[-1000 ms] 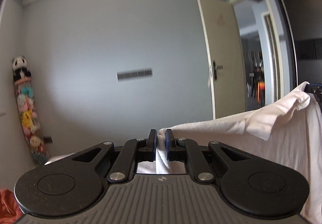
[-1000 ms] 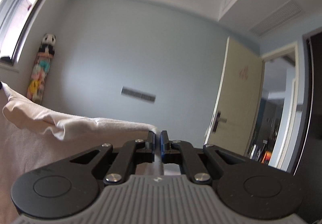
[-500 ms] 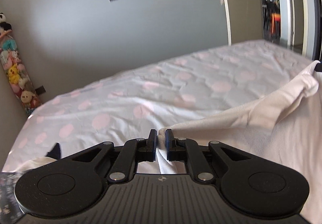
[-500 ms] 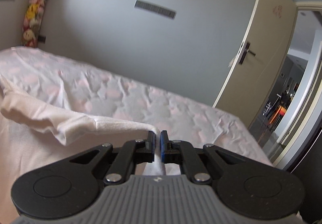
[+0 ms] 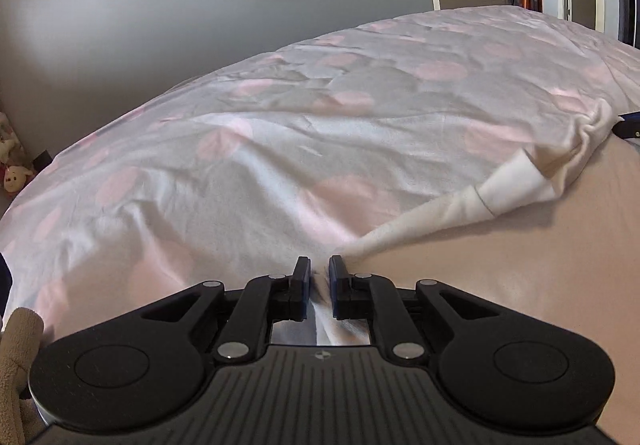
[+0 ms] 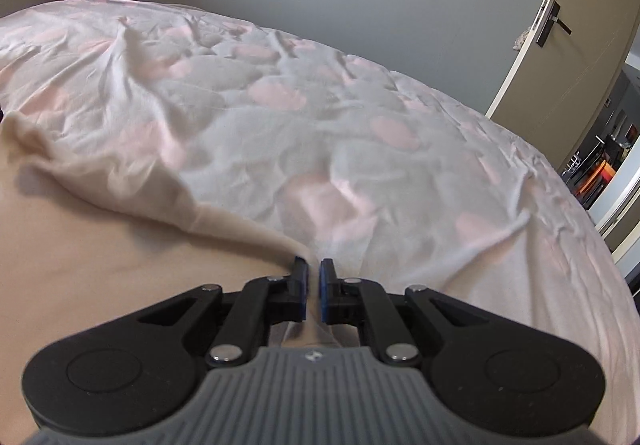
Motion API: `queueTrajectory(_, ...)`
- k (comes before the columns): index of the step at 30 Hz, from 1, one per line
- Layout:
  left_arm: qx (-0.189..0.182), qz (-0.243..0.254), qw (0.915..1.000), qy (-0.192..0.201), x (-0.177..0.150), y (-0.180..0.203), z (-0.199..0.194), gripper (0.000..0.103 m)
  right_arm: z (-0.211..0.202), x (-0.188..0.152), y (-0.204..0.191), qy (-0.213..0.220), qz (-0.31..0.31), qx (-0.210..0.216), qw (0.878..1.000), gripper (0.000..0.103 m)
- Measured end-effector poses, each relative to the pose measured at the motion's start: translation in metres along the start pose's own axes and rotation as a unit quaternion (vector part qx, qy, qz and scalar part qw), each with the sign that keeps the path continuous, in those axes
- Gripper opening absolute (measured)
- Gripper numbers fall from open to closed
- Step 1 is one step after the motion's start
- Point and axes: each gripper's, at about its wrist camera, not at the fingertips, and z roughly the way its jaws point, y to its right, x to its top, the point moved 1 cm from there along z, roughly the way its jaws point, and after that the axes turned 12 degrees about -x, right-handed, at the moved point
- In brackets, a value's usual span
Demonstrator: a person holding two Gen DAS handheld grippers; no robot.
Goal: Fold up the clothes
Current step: 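Lay the shirt flat on the bed and open both tools, then grasp a sleeve cuff with the right tool and pull it straight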
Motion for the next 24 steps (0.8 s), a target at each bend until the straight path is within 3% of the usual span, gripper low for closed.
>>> queueTrajectory(2,-0.002,-0.002,1.0000,0.005,-0.001,-0.002,0.000,0.017,-0.002,0.001,0.001,-0.003,0.002,0.002,1.000,0.014)
queueTrajectory(4,-0.003,-0.009,0.9999,0.014,0.001,-0.006,-0.007,0.031,-0.004,0.005,0.004,-0.004,0.004,0.001,1.000,0.030)
queueTrajectory(5,-0.003,-0.013,0.9997,0.018,0.001,-0.007,-0.012,0.040,-0.011,0.006,0.008,-0.001,0.006,-0.002,1.000,0.034)
queueTrajectory(6,0.003,-0.016,0.9996,0.022,0.002,-0.007,-0.021,0.042,-0.019,0.007,0.014,0.001,0.013,-0.003,1.000,0.036)
queueTrajectory(9,0.008,-0.020,0.9995,0.024,0.001,-0.002,-0.053,0.043,-0.046,0.009,0.032,0.006,0.033,-0.007,0.999,0.038)
queueTrajectory(14,0.000,-0.032,0.9994,0.008,-0.011,0.017,-0.124,0.043,-0.106,-0.008,0.068,-0.028,0.078,0.017,0.996,0.039)
queueTrajectory(24,-0.008,-0.088,0.9960,-0.015,-0.073,0.071,-0.251,0.048,-0.239,-0.107,0.112,-0.106,0.086,0.071,0.988,0.038)
